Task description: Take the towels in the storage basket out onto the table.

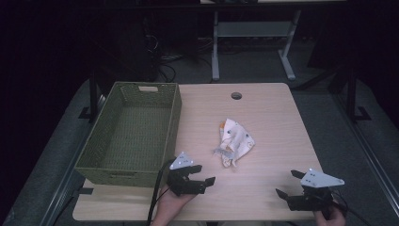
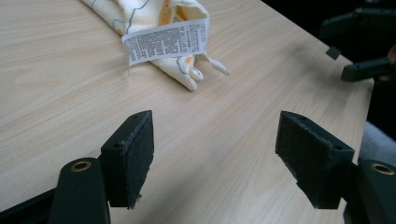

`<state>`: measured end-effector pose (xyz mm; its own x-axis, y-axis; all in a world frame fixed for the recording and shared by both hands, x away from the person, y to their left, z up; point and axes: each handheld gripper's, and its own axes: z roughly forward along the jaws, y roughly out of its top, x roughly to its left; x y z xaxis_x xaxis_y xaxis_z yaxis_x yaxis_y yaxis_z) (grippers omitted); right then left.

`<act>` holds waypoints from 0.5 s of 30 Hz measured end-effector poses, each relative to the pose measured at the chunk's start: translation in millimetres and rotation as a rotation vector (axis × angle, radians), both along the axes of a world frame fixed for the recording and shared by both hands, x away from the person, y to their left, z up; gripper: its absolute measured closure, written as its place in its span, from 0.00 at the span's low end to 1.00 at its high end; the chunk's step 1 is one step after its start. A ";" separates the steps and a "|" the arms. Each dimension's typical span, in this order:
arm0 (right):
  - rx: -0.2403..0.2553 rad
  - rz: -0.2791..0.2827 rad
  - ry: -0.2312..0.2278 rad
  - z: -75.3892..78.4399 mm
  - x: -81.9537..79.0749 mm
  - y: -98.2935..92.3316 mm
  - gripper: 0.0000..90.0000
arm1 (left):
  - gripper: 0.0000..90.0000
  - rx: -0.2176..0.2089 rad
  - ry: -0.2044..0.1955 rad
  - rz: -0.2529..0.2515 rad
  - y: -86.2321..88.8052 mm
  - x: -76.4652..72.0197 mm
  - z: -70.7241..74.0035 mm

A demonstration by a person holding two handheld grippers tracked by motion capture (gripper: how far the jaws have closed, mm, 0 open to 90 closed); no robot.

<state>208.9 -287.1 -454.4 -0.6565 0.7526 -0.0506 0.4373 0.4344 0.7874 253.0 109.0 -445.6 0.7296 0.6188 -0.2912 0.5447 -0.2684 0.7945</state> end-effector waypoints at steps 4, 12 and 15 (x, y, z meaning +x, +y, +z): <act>0.000 0.003 0.001 0.1 0.1 1.4 0.16 | 0.31 0.014 -0.013 -0.034 -2.3 -10.8 0.8; 0.004 0.005 -0.003 0.2 -1.5 0.7 0.16 | 0.31 -0.012 -0.039 -0.017 9.1 -20.4 -3.5; 0.004 0.012 -0.006 0.4 -1.3 0.5 0.16 | 0.30 -0.014 -0.049 -0.032 9.1 -20.1 -4.3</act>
